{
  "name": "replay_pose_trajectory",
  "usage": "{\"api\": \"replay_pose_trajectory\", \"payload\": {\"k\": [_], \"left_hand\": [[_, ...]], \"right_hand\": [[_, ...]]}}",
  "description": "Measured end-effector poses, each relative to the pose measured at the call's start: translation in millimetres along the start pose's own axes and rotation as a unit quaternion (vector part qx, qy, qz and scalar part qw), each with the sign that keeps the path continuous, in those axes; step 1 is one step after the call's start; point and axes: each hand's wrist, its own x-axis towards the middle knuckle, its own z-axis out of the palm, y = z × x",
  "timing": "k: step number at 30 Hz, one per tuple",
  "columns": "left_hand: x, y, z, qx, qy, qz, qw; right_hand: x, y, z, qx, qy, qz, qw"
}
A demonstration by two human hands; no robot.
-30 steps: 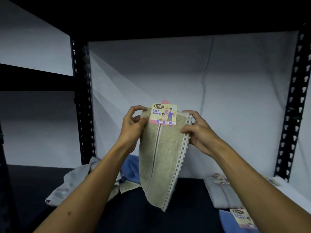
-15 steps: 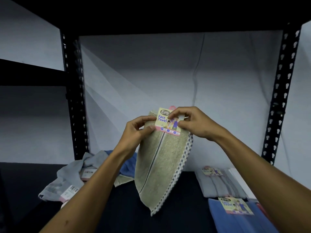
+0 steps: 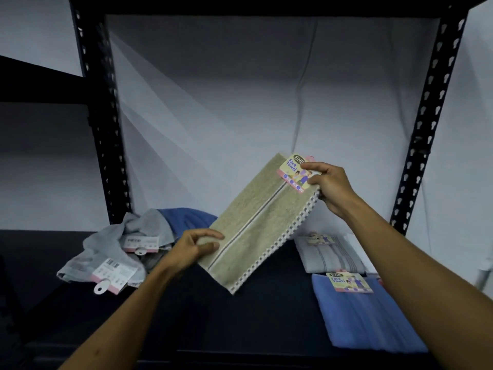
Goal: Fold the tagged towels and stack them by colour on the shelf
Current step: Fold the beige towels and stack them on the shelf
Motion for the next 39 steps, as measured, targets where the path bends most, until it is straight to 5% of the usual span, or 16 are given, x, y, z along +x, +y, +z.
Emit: {"api": "replay_pose_trajectory", "payload": {"k": [3, 6, 13, 19, 27, 33, 39], "left_hand": [[-9.5, -3.3, -8.5, -0.154, 0.08, -0.057, 0.983], [-22.3, 5.3, -16.2, -0.244, 0.053, -0.117, 0.961], [-61.7, -9.6, -21.8, -0.108, -0.116, -0.245, 0.957], [-70.9, -18.2, -9.7, -0.06, -0.205, -0.271, 0.939], [-57.1, -7.1, 24.0, -0.011, -0.308, -0.265, 0.914], [-51.0, -11.2, 31.1, 0.092, -0.224, -0.217, 0.946], [-74.0, -34.0, 39.8, 0.268, -0.044, -0.016, 0.962]], "right_hand": [[-2.2, 25.8, -14.0, -0.009, 0.001, 0.045, 0.999], [0.3, 47.6, -16.2, 0.015, 0.004, 0.108, 0.994], [9.9, 97.7, 16.5, -0.124, -0.04, 0.134, 0.982], [13.6, 108.3, 57.5, -0.321, -0.077, 0.093, 0.939], [29.3, 108.6, 105.5, -0.314, -0.042, -0.064, 0.946], [3.7, 128.4, 108.1, -0.367, -0.103, -0.044, 0.923], [-106.0, 133.0, 77.3, -0.342, -0.199, -0.055, 0.917]]}}
